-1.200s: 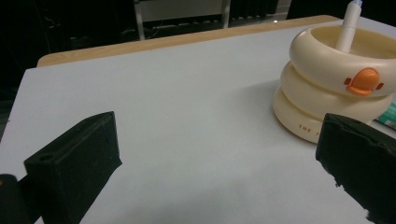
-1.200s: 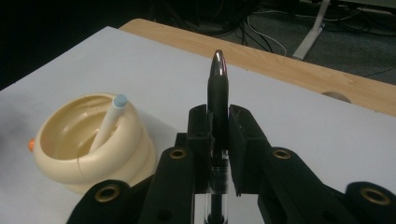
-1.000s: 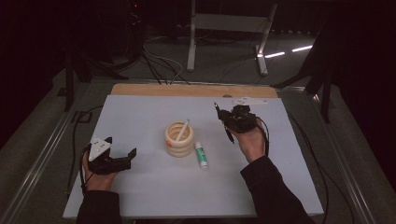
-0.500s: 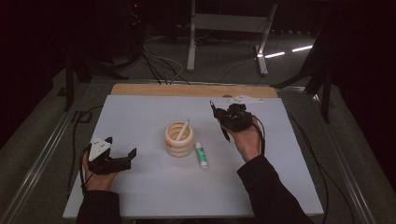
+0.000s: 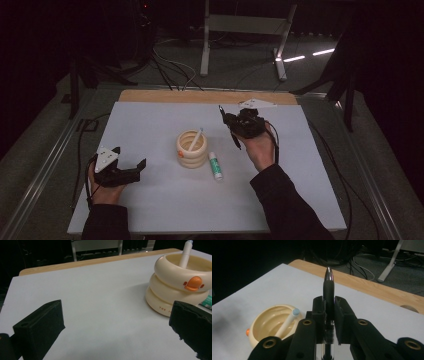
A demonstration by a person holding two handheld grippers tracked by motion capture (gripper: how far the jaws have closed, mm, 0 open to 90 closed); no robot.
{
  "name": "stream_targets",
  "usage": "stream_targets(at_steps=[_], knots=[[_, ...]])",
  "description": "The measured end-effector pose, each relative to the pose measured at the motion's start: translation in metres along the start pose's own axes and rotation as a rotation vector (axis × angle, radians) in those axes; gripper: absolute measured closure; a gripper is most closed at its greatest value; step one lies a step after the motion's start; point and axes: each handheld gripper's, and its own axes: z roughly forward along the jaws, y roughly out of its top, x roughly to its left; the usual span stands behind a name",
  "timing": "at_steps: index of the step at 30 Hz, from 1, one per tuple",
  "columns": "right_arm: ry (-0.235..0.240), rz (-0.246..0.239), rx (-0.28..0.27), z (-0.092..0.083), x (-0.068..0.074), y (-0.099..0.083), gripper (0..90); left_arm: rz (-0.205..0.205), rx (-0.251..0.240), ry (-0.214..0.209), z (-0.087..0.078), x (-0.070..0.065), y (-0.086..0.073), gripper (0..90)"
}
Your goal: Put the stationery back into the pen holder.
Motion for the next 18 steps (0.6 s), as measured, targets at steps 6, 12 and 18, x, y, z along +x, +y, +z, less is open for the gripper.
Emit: stream_targets(at_steps=[6,12,18], knots=[[0.016,-0.008,-0.007,0.004,0.005,0.004,80.2,0.000,0.000,-0.002,0.000,0.000,0.000,0.1],[0.028,-0.019,-0.007,0.009,0.010,0.008,80.2,-0.001,0.000,-0.002,0.000,0.000,0.000,0.1],[0.043,-0.026,-0.016,0.011,0.014,0.012,80.2,-0.002,0.000,-0.003,0.000,0.000,0.000,0.1]])
